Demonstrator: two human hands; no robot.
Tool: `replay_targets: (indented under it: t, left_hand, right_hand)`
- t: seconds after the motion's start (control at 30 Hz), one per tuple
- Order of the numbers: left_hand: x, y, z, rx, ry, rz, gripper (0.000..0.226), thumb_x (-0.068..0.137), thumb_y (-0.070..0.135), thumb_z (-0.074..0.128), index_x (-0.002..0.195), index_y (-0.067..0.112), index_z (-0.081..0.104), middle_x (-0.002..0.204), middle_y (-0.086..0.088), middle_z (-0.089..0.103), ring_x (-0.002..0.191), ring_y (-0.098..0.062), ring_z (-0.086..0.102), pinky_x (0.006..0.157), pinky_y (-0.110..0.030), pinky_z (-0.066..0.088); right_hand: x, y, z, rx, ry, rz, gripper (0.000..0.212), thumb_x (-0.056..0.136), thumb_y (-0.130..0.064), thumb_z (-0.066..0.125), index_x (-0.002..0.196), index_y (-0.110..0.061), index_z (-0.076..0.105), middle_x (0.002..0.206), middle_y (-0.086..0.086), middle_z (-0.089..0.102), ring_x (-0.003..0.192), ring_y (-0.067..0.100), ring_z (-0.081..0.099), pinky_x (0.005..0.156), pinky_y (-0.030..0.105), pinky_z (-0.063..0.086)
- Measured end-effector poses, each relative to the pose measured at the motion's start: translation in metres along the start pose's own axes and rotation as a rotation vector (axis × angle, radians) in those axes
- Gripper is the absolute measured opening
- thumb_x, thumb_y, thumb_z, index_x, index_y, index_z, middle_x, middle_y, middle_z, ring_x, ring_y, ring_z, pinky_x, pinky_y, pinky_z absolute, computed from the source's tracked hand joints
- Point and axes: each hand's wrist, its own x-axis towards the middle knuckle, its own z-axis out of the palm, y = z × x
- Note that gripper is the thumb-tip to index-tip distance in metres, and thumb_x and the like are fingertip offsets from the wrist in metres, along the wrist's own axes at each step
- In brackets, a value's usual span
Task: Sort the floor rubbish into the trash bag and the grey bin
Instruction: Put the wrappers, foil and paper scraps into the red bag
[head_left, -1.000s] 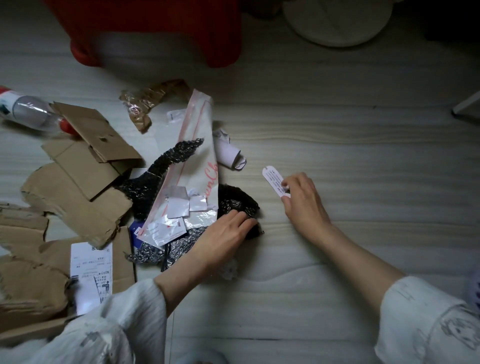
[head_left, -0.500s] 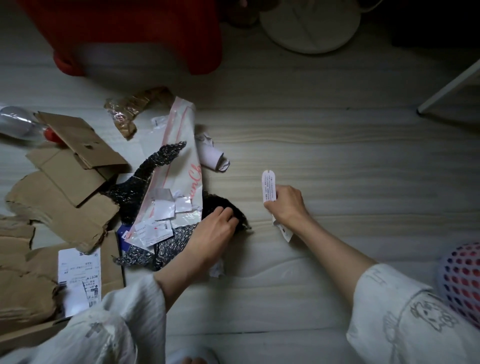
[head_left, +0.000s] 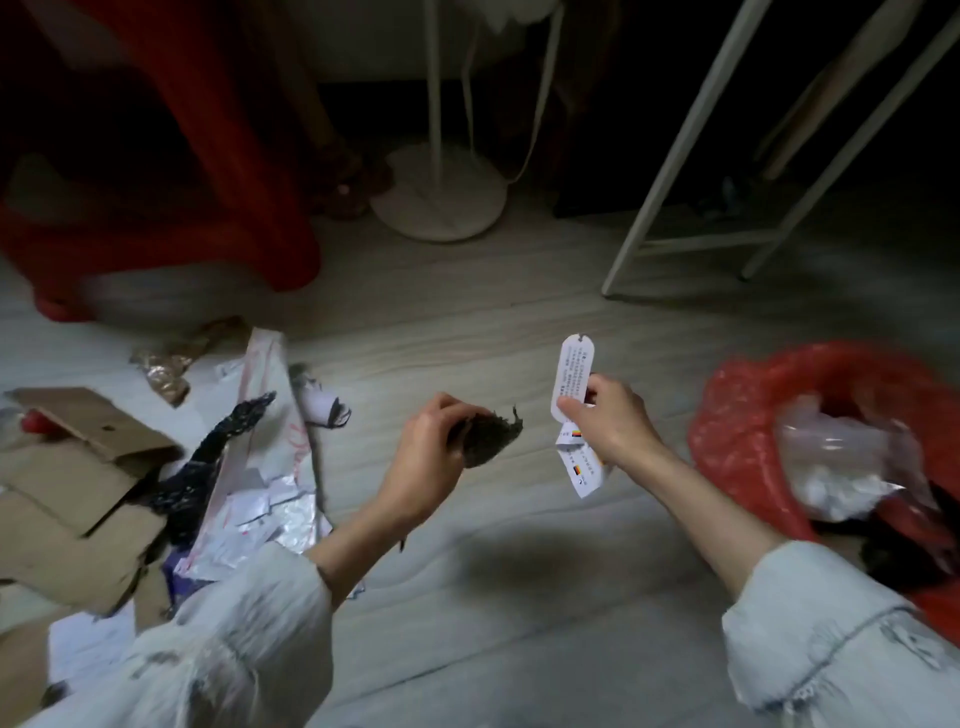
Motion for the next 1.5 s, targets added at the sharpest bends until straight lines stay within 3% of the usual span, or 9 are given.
replay_targets:
  t: [0.2,0.33,0.5,0.7,0.8,0.93,1.03,1.23,1.5]
  left_hand:
    - [0.024,0.117,0.009,-0.177,0.039,-0.062,0.028,0.094,-0.001,0.042,0.110,0.004,0.064,0.112,-0.016,0.061,0.107,-0.031,0.055,0.093,-0.044,0.047]
    - [0.029,0.196,0.035,-0.496,0.035,-0.087,0.030,0.095,-0.005,0.032,0.103,0.009,0.058,0.092,-0.008,0.063,0.082,-0.020,0.062,0.058,-0.024,0.055]
    - [0.043,0.256,0.092,-0.886,0.047,-0.241,0.033,0.092,-0.008,0.026,0.107,0.005,0.053,0.097,-0.010,0.057,0.099,-0.023,0.054,0.090,-0.033,0.046]
    - [0.051,0.291,0.158,-1.210,-0.001,-0.432,0.042,0.084,-0.011,0.024,0.117,0.002,0.047,0.087,-0.014,0.056,0.073,-0.024,0.057,0.071,-0.035,0.054]
    - [0.045,0.277,0.185,-0.929,-0.066,-0.287,0.033,0.093,0.002,0.029,0.122,0.008,0.042,0.114,-0.012,0.054,0.104,-0.023,0.053,0.097,-0.030,0.041]
    - [0.015,0.222,0.214,-0.273,-0.096,0.010,0.019,0.096,0.008,0.037,0.111,0.003,0.045,0.110,-0.017,0.052,0.105,-0.028,0.045,0.090,-0.031,0.033]
    - [0.003,0.192,0.222,0.182,-0.144,0.243,0.019,0.091,0.008,0.042,0.107,0.003,0.052,0.110,-0.017,0.051,0.101,-0.033,0.043,0.087,-0.041,0.035]
    - [-0.012,0.210,0.224,0.460,-0.478,0.489,0.043,0.088,0.023,0.056,0.128,0.009,0.046,0.122,-0.013,0.047,0.108,-0.032,0.052,0.091,-0.037,0.045]
    - [-0.013,0.198,0.189,0.917,-0.683,0.680,0.055,0.096,0.047,0.031,0.142,0.018,0.033,0.151,0.000,0.030,0.144,-0.023,0.008,0.111,-0.060,-0.008]
  right_hand:
    - [-0.040,0.028,-0.116,0.232,0.274,0.037,0.019,0.087,-0.008,0.058,0.104,-0.002,0.062,0.109,0.014,0.067,0.096,0.027,0.064,0.073,0.031,0.049]
    - [-0.060,0.066,-0.177,0.278,0.427,0.103,0.014,0.086,-0.009,0.057,0.100,-0.008,0.059,0.108,0.013,0.066,0.094,0.026,0.063,0.074,0.032,0.047]
    - [-0.077,0.116,-0.220,0.245,0.582,0.256,0.022,0.085,-0.010,0.057,0.105,-0.001,0.060,0.114,0.017,0.065,0.105,0.032,0.060,0.085,0.039,0.048]
    - [-0.082,0.163,-0.238,0.200,0.656,0.419,0.027,0.088,-0.015,0.055,0.111,-0.001,0.059,0.116,0.015,0.064,0.107,0.033,0.059,0.070,0.025,0.041]
    - [-0.080,0.180,-0.232,0.171,0.636,0.433,0.032,0.090,-0.024,0.054,0.111,-0.001,0.060,0.111,0.014,0.065,0.106,0.033,0.060,0.066,0.020,0.043]
    - [-0.085,0.188,-0.218,0.111,0.600,0.420,0.045,0.095,-0.030,0.047,0.133,-0.006,0.046,0.136,0.017,0.050,0.127,0.030,0.046,0.102,0.032,0.036]
    - [-0.092,0.188,-0.207,0.133,0.629,0.301,0.038,0.097,-0.024,0.042,0.132,-0.010,0.048,0.136,0.012,0.051,0.126,0.026,0.046,0.100,0.027,0.035]
    - [-0.108,0.185,-0.188,0.018,0.595,0.083,0.032,0.093,-0.006,0.043,0.116,-0.013,0.064,0.124,0.005,0.062,0.118,0.021,0.054,0.095,0.020,0.036]
    - [-0.110,0.210,-0.164,-0.353,-0.017,0.169,0.043,0.100,-0.019,0.031,0.142,-0.022,0.036,0.151,-0.001,0.034,0.138,0.019,0.032,0.117,0.038,0.011]
